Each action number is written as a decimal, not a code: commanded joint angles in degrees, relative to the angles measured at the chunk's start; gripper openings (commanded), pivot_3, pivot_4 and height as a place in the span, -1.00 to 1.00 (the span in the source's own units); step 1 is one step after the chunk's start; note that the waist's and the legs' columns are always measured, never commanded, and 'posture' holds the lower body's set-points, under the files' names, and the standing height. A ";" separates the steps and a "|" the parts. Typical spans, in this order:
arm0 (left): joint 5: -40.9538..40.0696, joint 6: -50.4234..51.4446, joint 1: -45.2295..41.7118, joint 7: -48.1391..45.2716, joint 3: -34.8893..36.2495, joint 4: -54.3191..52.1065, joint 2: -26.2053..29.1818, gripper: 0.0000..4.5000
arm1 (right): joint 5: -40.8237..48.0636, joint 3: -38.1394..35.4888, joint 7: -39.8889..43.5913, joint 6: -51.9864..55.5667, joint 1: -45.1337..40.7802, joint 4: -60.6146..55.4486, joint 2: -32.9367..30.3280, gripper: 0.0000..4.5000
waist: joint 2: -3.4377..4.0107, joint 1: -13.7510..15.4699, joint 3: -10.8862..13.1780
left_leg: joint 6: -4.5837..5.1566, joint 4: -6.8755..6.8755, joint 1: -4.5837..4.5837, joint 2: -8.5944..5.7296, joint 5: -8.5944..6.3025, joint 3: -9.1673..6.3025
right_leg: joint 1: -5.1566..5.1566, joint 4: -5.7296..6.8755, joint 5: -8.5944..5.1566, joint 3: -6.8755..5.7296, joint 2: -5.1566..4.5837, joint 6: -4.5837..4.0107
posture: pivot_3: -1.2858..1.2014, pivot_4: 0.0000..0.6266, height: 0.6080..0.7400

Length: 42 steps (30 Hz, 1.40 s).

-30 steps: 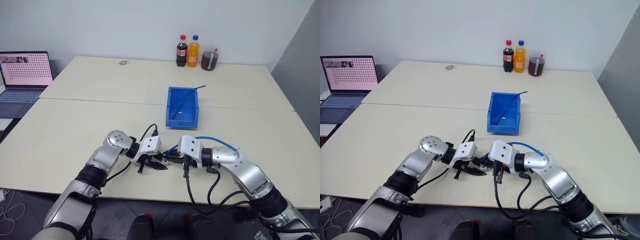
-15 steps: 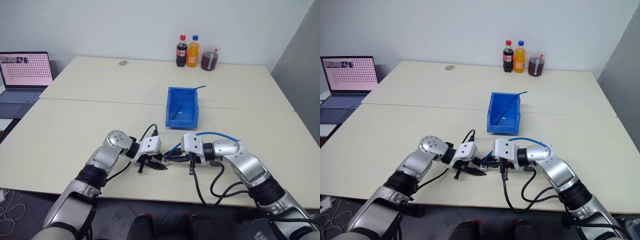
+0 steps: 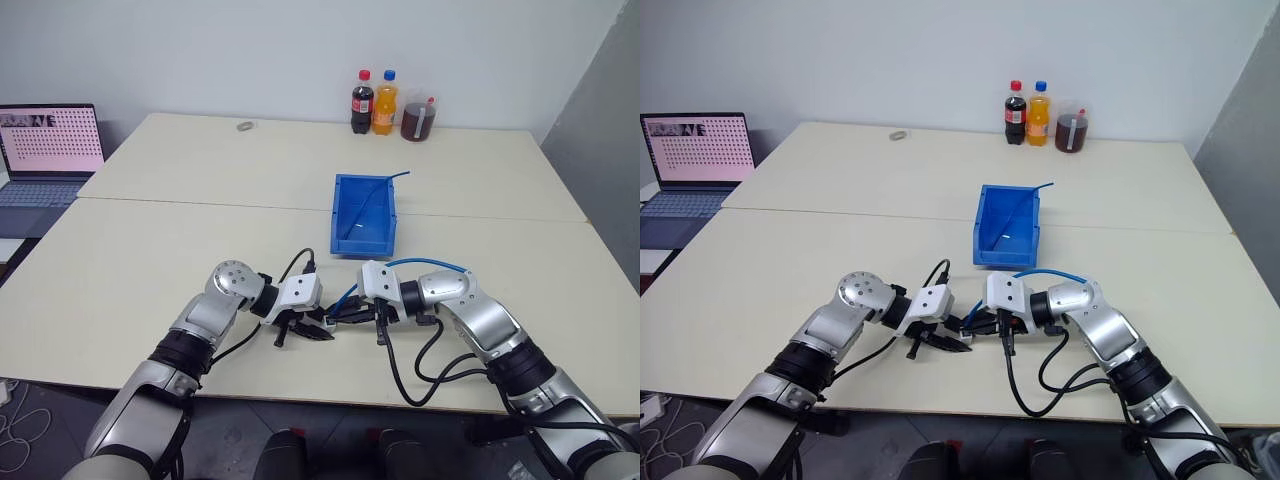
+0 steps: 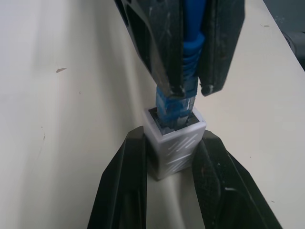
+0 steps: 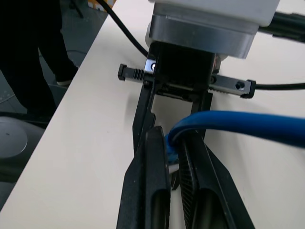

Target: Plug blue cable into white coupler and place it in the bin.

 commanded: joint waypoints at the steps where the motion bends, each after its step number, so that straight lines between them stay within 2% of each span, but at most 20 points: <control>1: 1.86 0.44 1.44 -1.39 -3.03 0.58 -0.32 -0.57 | -3.34 3.91 1.14 0.35 1.38 2.47 -0.11 -1.00 | 0.00 -0.01 0.00 | 0.00 -0.01 0.01 0.00 0.00 0.00 | 0.00 0.00 0.00 0.00 0.00 -0.01 | 0.03 -0.52 1.00; 6: 1.78 0.75 1.63 -1.12 -2.97 0.15 -0.43 -0.57 | -4.71 4.87 1.05 0.16 2.92 1.84 -0.56 -1.00 | 0.01 -0.01 -0.03 | 0.00 -0.01 0.05 0.00 0.00 0.01 | 0.03 0.00 -0.01 0.01 0.00 -0.01 | 0.03 -0.52 1.00; 11: 1.18 1.16 2.08 0.29 -1.87 0.30 -0.86 -0.57 | -3.62 1.71 -1.01 0.18 2.76 -0.34 -0.26 -1.00 | 0.01 -0.01 -0.05 | 0.00 -0.02 0.08 0.01 -0.01 0.01 | 0.06 0.00 -0.02 0.01 0.00 -0.03 | 0.03 -0.52 1.00; 13: 0.92 2.26 2.13 0.83 -1.14 0.42 -0.54 -0.26 | -3.05 0.41 -1.55 0.45 2.74 -1.62 -0.61 -1.00 | 0.01 0.01 -0.05 | 0.00 -0.02 0.08 0.00 0.00 0.01 | 0.06 0.00 -0.02 0.01 0.00 -0.03 | 0.03 -0.52 1.00; 22: -4.46 2.76 5.92 1.47 4.79 -6.47 2.42 0.54 | 1.44 -4.84 -3.90 5.97 3.73 -9.70 -1.65 -1.00 | 0.03 0.02 0.16 | 0.00 -0.01 -0.01 0.01 0.00 0.00 | -0.02 0.02 0.00 0.01 -0.03 -0.01 | 0.03 -0.52 1.00; 25: -6.59 3.28 7.38 5.86 9.55 -10.37 3.34 0.79 | 4.42 -8.26 -5.47 9.90 4.18 -13.75 -1.74 -1.00 | 0.06 0.02 0.41 | 0.00 -0.01 -0.21 0.05 0.00 -0.02 | -0.22 0.06 0.01 0.00 0.00 0.00 | 0.03 -0.52 1.00; 28: -10.90 9.88 8.41 12.17 15.96 -16.64 3.47 0.99 | 9.58 -15.05 -8.94 15.66 3.61 -17.93 -1.47 -1.00 | 0.05 0.04 0.79 | 0.00 0.13 -0.73 0.08 0.01 -0.14 | -0.66 0.19 0.05 -0.08 0.04 0.03 | 0.03 -0.52 1.00; 31: -14.99 17.19 10.10 15.06 19.48 -23.40 4.41 1.00 | 13.45 -20.89 -12.05 19.78 1.34 -17.91 -1.33 -1.00 | 0.05 0.02 0.81 | 0.00 0.15 -0.83 0.05 0.00 -0.21 | -0.67 0.13 0.05 -0.16 0.04 0.04 | 0.03 -0.52 1.00; 34: -17.06 21.50 11.14 17.03 21.59 -27.24 5.84 1.00 | 14.03 -24.89 -14.71 20.18 -3.93 -11.29 -1.11 -1.00 | 0.07 -0.09 0.85 | -0.01 0.13 -0.82 0.02 0.00 -0.18 | -0.64 0.06 0.05 -0.15 0.01 0.03 | 0.03 -0.52 1.00; 38: -16.76 21.93 9.59 19.04 21.71 -27.05 6.32 1.00 | 10.41 -24.34 -17.19 15.54 -15.28 6.79 1.12 -1.00 | 0.07 -0.39 1.00 | 0.00 0.13 -0.77 0.03 0.01 -0.16 | -0.67 0.07 0.10 -0.12 0.04 0.09 | 0.03 -0.52 1.00; 42: -16.44 20.78 7.42 18.86 20.97 -24.43 5.98 1.00 | 4.04 -23.29 -22.48 10.58 -28.51 31.78 3.49 -1.00 | 0.08 -0.77 1.23 | 0.00 0.14 -0.77 0.04 0.01 -0.14 | -0.67 0.10 0.14 -0.11 0.07 -0.01 | 0.03 -0.52 1.00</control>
